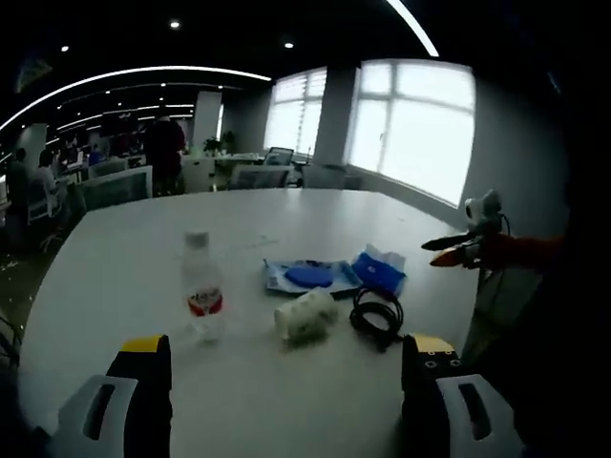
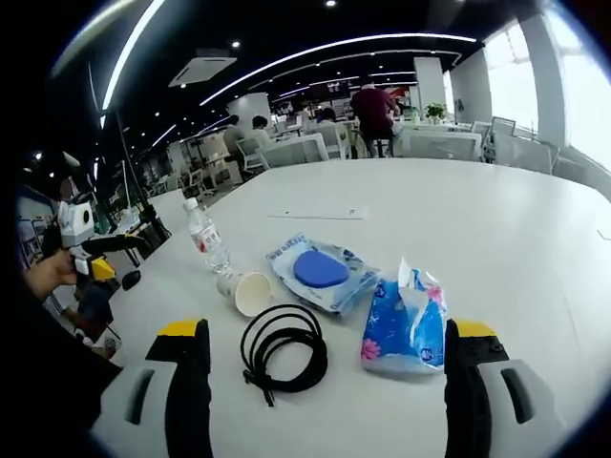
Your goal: Arrange the tabletop items into an orderly group along one side of the table until the central work area is clear of visible clutter.
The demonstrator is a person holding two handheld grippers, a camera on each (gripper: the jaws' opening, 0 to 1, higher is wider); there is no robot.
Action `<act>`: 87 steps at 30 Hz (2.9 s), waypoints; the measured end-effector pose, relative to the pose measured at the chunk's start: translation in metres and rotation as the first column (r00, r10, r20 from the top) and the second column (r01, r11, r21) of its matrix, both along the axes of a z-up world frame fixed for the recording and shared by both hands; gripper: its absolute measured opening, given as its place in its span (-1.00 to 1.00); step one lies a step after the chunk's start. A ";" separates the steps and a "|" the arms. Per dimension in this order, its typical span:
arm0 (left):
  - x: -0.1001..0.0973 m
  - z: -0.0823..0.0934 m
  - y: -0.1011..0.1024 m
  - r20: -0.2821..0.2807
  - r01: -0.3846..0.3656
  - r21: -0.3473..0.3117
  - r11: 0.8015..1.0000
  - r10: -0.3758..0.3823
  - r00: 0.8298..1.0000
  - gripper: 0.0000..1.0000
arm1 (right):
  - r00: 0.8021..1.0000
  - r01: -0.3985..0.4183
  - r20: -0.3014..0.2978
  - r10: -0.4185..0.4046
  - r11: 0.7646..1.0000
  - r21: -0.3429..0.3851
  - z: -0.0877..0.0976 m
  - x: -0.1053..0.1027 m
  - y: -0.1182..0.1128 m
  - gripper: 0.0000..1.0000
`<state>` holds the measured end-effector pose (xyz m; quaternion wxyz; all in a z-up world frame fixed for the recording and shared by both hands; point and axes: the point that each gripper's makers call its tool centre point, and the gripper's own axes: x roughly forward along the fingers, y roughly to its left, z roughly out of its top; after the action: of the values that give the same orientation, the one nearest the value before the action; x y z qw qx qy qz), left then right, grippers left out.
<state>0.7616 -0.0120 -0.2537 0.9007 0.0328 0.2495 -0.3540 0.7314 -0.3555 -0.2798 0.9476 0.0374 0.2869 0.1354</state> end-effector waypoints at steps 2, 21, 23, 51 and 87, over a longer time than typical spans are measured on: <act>0.000 0.000 0.000 0.008 0.002 0.010 1.000 -0.002 1.000 0.99 | 1.000 -0.012 -0.009 0.012 1.000 -0.005 -0.004 -0.003 0.001 0.99; -0.009 -0.012 0.000 -0.007 -0.003 0.027 1.000 0.004 1.000 0.99 | 0.997 -0.076 -0.022 0.075 0.997 -0.006 -0.003 0.002 0.024 0.87; -0.011 -0.010 0.000 -0.008 -0.009 0.017 1.000 0.010 1.000 0.99 | 0.995 -0.094 -0.016 0.094 0.996 -0.002 -0.001 0.005 0.031 0.81; -0.023 -0.001 -0.004 -0.070 -0.071 0.006 0.997 0.071 0.995 0.96 | 0.944 -0.322 -0.068 0.324 0.946 0.038 -0.035 0.045 0.138 -0.12; -0.046 0.001 -0.001 -0.031 -0.051 0.004 0.999 0.051 0.998 0.85 | 0.921 -0.370 -0.067 0.383 0.916 0.156 -0.054 0.086 0.183 -1.00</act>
<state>0.7156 -0.0126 -0.2527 0.9055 0.0221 0.2648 -0.3308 0.8176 -0.1728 -0.3341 0.8838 0.0546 0.3237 0.3332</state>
